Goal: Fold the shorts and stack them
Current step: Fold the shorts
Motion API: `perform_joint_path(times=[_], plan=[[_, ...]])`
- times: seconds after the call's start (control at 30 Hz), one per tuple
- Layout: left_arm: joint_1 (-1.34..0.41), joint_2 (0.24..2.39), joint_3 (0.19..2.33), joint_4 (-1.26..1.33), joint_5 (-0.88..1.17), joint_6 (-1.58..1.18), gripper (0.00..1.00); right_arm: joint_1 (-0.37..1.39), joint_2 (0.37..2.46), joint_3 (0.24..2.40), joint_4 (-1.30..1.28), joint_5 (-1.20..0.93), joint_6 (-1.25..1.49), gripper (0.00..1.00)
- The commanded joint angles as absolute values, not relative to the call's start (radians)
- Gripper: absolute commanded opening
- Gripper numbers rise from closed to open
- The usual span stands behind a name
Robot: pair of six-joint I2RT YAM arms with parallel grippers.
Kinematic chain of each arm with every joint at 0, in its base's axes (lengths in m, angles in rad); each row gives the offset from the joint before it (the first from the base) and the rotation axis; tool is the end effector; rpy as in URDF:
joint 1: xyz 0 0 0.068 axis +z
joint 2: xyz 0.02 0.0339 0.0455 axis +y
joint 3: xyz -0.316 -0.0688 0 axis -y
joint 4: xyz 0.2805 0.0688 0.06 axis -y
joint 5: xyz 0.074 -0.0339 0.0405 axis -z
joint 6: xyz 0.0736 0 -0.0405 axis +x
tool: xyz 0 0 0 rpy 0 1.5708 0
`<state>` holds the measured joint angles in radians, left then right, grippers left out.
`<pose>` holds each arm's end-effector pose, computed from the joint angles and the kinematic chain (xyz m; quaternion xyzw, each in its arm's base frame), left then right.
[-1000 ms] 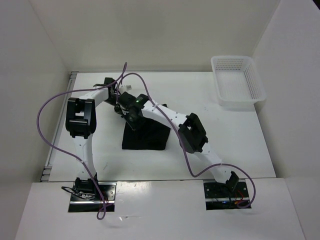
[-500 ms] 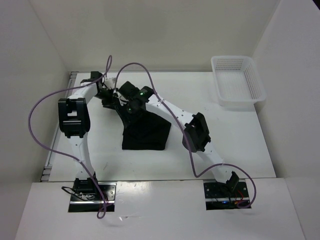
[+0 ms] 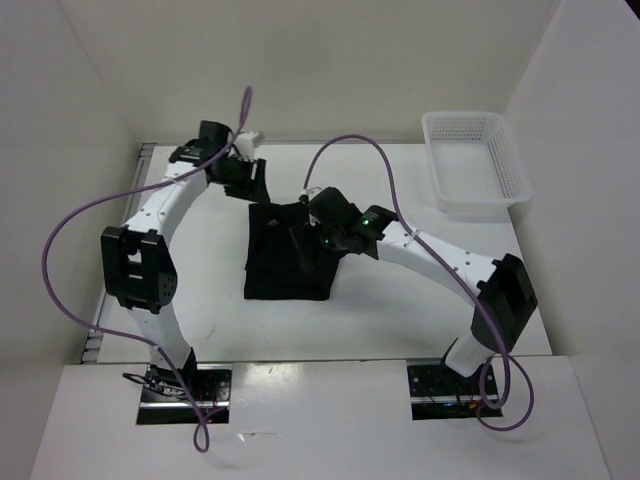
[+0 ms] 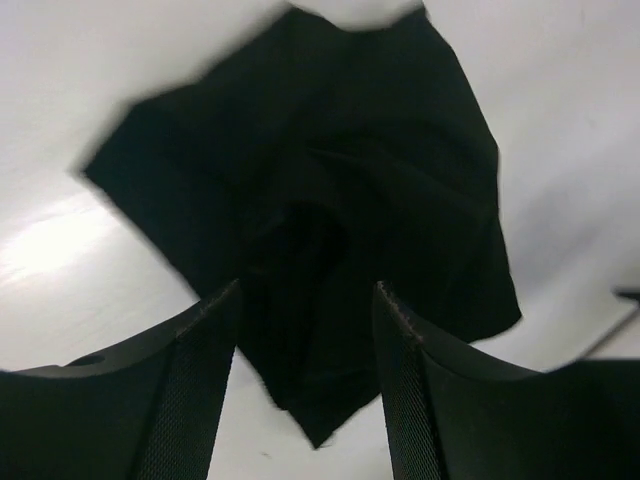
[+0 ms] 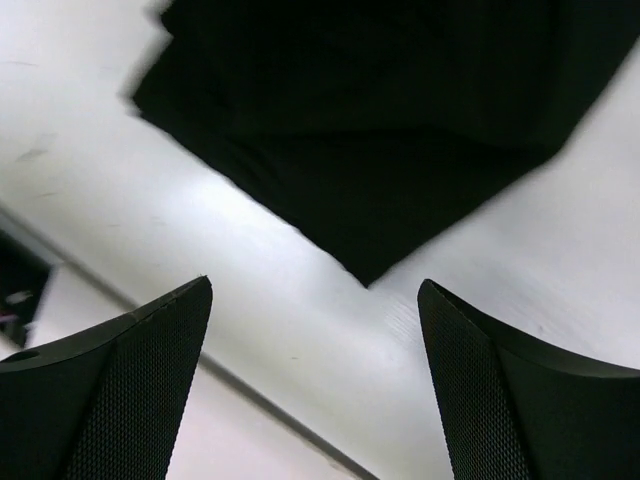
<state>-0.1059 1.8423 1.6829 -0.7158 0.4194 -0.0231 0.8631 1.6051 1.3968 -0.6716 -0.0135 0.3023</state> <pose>0.4758 -0.0807 0.3242 0.1089 0.9158 -0.2168 0.3201 0.2669 0.3135 0.3163 -0.2626 0.9035 0.1916 0.2792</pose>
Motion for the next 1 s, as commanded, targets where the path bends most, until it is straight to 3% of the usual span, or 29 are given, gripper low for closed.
perform_joint_path(times=[0.0, 0.33, 0.4, 0.7, 0.83, 0.87, 0.93, 0.97], plan=[[-0.187, 1.908, 1.597, -0.787, 0.448, 0.000, 0.63, 0.853, 1.614, 1.267, -0.575, 0.087, 0.370, 0.88], [-0.273, 2.006, 1.579, -0.709, 0.397, 0.000, 0.64, 0.853, 1.586, 1.083, -0.440, 0.022, 0.433, 0.89], [-0.273, 2.022, 1.578, -0.709, 0.388, 0.000, 0.59, 0.853, 1.609, 1.083, -0.428, 0.009, 0.433, 0.89], [-0.264, 2.069, 1.546, -0.678, 0.465, 0.000, 0.07, 0.853, 1.712, 1.054, -0.374, 0.057, 0.442, 0.88], [-0.198, 2.010, 1.583, -0.721, 0.486, 0.000, 0.00, 0.853, 1.749, 1.045, -0.342, 0.034, 0.451, 0.66], [-0.187, 1.991, 1.592, -0.732, 0.509, 0.000, 0.00, 0.853, 1.761, 1.034, -0.324, 0.022, 0.451, 0.50], [-0.149, 1.944, 1.605, -0.768, 0.538, 0.000, 0.00, 0.853, 1.770, 1.034, -0.313, 0.021, 0.451, 0.35], [-0.140, 1.933, 1.605, -0.781, 0.538, 0.000, 0.00, 0.853, 1.770, 1.034, -0.313, 0.021, 0.451, 0.20]])
